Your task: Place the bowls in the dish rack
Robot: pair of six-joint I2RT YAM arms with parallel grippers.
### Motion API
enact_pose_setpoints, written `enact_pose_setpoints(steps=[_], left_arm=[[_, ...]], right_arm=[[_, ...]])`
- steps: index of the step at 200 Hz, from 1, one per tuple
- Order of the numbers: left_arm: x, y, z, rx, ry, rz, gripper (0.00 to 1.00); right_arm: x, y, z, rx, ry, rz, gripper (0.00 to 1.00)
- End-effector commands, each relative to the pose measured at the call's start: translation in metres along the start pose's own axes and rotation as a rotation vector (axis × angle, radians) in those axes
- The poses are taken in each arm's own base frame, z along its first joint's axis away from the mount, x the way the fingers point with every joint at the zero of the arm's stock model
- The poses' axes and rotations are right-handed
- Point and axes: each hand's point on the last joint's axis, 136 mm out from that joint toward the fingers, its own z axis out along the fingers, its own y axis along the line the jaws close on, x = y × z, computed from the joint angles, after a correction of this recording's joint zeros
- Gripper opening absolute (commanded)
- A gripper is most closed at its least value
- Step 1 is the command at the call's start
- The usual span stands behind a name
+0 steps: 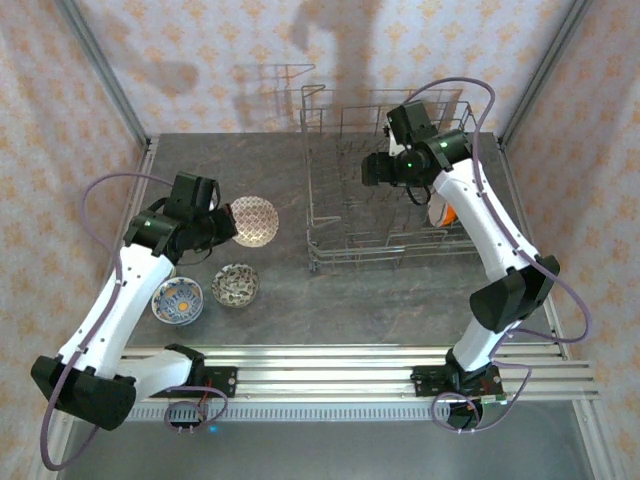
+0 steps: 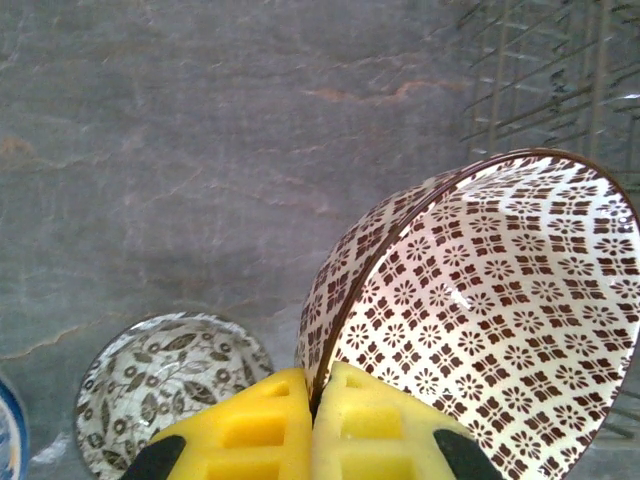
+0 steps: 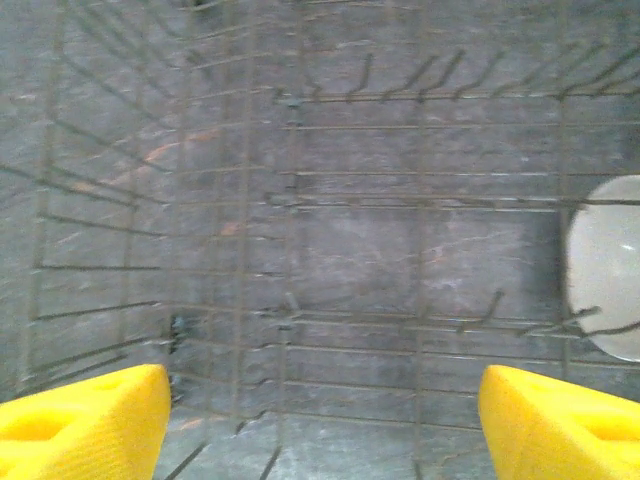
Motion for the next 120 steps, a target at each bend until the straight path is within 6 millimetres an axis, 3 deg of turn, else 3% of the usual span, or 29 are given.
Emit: enact_pose_setpoints(steps=[1,59,120], left_arm=[[-0.031,-0.041,-0.015,0.13,-0.091,0.041,0.0],[-0.057,-0.101,-0.02,0.212,-0.123,0.117,0.0],[-0.07,-0.149,-0.017,0.278,-0.126,0.163,0.0]], right_arm=[[0.003,0.028,-0.008,-0.123,0.039,-0.046,0.74],[0.0,0.077,-0.027,-0.268,0.026,-0.138,0.7],[-0.006,0.103,-0.034,-0.409,0.026,-0.119,0.65]])
